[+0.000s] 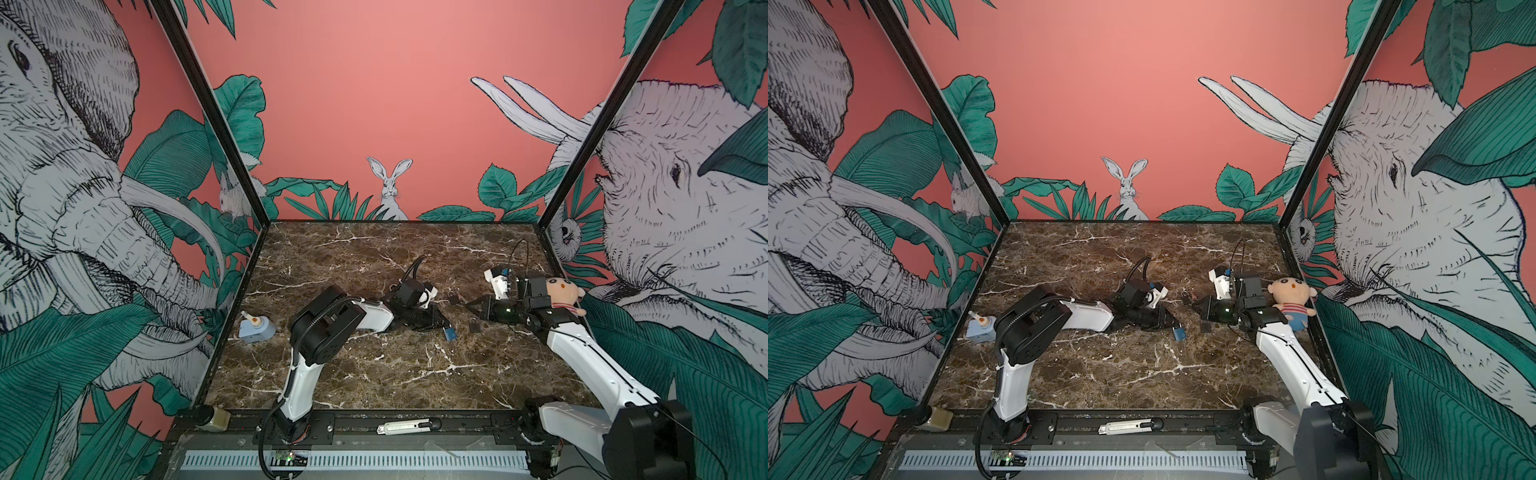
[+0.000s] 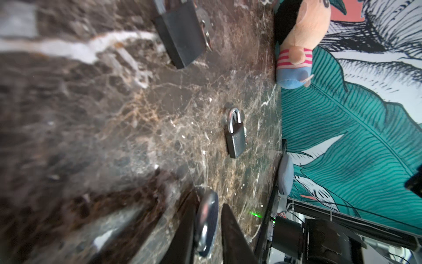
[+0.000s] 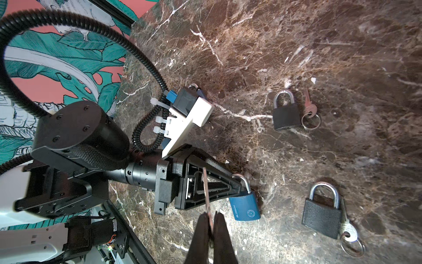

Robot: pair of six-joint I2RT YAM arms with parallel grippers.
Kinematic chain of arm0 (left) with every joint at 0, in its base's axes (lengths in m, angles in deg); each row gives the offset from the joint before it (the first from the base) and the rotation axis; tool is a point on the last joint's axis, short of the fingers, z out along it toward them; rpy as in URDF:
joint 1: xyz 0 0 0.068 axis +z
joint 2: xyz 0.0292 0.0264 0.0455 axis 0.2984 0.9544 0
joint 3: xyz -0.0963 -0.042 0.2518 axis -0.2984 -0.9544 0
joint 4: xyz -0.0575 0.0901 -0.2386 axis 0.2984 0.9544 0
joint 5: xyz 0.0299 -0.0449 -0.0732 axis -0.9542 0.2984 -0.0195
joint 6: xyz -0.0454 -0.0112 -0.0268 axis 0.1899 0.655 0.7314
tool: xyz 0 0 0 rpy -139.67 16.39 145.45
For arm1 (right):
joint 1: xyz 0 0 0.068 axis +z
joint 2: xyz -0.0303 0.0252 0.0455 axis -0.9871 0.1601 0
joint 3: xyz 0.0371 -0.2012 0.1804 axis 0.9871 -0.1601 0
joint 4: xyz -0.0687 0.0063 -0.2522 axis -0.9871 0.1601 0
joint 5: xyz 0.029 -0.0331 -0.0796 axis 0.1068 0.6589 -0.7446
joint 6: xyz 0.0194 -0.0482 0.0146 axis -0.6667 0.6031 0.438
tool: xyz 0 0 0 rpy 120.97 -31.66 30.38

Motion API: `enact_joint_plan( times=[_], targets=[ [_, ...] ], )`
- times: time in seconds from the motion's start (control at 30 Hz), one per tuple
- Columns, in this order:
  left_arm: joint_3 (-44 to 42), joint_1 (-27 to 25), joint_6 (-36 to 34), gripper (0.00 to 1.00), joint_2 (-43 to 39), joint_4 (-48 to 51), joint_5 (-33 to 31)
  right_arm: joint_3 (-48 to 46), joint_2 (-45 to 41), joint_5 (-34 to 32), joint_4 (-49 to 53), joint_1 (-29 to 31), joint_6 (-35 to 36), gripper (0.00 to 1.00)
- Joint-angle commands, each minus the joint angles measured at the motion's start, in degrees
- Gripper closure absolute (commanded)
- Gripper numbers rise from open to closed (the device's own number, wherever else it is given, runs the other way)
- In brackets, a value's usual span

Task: Lock with the key

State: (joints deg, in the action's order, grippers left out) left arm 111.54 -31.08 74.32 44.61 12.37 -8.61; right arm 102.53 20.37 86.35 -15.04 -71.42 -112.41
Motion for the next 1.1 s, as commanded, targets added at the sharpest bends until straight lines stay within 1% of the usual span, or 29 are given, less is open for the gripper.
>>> enact_joint_plan(
  times=[0.0, 0.07, 0.23, 0.57, 0.67, 0.83, 0.97, 1.03, 1.07],
  targets=[
    [0.2, -0.2, -1.7, 0.74, -3.5, 2.2, -2.8, -0.5, -0.6, -2.3, -1.3, -0.1, -0.2, 1.0],
    [0.3, -0.3, -2.2, 0.71, -4.2, 3.7, -3.7, -0.6, -0.7, -2.9, -0.8, -0.2, -0.1, 1.0],
    [-0.8, -0.2, -3.3, 0.68, -6.5, 6.0, -5.8, -1.1, -1.5, -4.5, -1.2, -0.1, -0.4, 1.0],
    [-2.9, 0.9, -7.2, 0.67, -13.1, 11.3, -10.7, -2.8, -1.6, -6.6, -2.4, 0.6, -1.9, 1.0],
    [-3.5, 1.8, -8.4, 0.67, -15.5, 12.2, -11.5, -3.8, -1.5, -8.3, -3.1, 2.7, -3.0, 1.0],
    [-4.9, 4.9, -11.6, 0.67, -21.0, 14.3, -13.3, -5.0, -0.5, -13.8, -4.0, 7.3, -4.1, 1.0],
    [-6.5, 7.7, -13.5, 0.67, -25.7, 15.2, -14.3, -6.3, 2.4, -15.9, -7.4, 10.1, -5.8, 1.0],
    [-7.2, 7.9, -14.7, 0.67, -28.1, 16.1, -15.5, -6.5, 4.2, -17.7, -8.1, 11.2, -6.1, 1.0],
    [-7.5, 9.6, -15.3, 0.67, -29.3, 16.7, -16.2, -6.5, 5.1, -18.5, -8.6, 11.6, -6.2, 1.0]
  ],
)
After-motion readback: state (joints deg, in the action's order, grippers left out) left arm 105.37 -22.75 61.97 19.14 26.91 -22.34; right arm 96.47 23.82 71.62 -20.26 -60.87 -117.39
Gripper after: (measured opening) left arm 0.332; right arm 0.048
